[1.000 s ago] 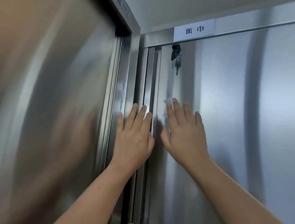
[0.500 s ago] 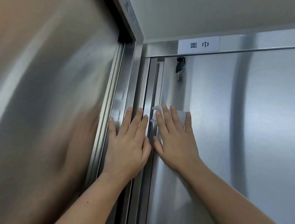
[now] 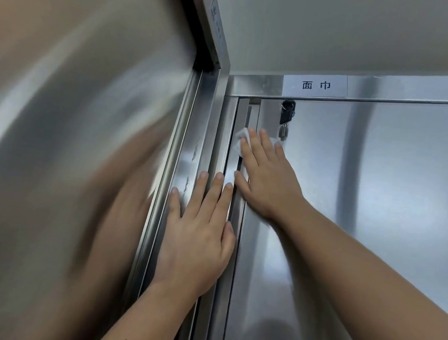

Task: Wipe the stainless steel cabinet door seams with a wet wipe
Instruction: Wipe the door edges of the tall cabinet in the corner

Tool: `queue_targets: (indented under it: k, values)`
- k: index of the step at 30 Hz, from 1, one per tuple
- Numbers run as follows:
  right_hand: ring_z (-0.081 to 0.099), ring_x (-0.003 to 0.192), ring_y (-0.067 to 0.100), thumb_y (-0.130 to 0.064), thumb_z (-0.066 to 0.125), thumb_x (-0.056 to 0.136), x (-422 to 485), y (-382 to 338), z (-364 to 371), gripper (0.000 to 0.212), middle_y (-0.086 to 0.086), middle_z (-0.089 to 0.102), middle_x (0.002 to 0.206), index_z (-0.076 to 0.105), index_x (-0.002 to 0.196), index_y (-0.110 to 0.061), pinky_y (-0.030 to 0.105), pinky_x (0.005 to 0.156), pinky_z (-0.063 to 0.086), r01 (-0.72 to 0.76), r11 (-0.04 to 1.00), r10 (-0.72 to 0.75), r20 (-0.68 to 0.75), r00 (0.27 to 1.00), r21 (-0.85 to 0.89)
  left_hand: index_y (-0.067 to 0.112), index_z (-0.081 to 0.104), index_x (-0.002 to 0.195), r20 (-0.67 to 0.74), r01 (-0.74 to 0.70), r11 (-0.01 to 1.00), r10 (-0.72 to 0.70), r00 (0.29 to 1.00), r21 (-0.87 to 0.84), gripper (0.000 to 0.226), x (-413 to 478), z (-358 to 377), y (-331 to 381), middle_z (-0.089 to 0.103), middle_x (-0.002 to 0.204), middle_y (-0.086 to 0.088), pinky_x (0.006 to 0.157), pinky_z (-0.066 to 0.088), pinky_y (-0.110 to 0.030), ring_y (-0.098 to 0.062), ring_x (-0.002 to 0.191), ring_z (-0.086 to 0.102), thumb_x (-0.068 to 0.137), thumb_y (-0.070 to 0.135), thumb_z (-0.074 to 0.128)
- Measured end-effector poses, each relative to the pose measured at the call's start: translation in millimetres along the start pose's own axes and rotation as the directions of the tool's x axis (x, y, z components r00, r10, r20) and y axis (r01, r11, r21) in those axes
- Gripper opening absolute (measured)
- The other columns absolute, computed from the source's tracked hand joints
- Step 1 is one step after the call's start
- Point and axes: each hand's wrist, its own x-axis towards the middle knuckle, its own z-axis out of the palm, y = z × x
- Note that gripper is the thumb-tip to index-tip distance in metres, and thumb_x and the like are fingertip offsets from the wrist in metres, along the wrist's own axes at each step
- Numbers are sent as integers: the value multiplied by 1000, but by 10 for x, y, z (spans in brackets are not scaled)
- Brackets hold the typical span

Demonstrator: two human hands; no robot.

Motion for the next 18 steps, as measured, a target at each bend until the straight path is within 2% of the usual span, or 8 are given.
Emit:
queue_targets:
  k: [7,12,18]
  values:
    - [-13,143,23,-48,22,98,435,142,-60,68,7,-12,157,-5,149,-12,37,114,-6,-49,998,50,20,999,-24,6,52,130,-25,8,1000,-8,1000,-11,54,-2,4,-8,44,141,-10,98,36,-60,-30,132,38,83,25,35]
    - [-14,143,20,-49,23,98,580,136,-104,68,3,-11,157,-4,150,-14,39,115,4,-115,993,114,28,993,28,5,53,129,-85,3,1000,-5,996,-28,53,-16,32,-15,46,139,-10,98,32,-60,-30,131,39,83,23,36]
    - [-6,143,28,-52,23,96,122,-60,20,73,10,-4,157,-1,149,-8,40,114,0,-42,996,42,9,999,-78,5,53,129,-85,17,999,-19,996,-28,53,-21,12,-9,46,139,-10,97,34,-59,-29,130,39,82,23,36]
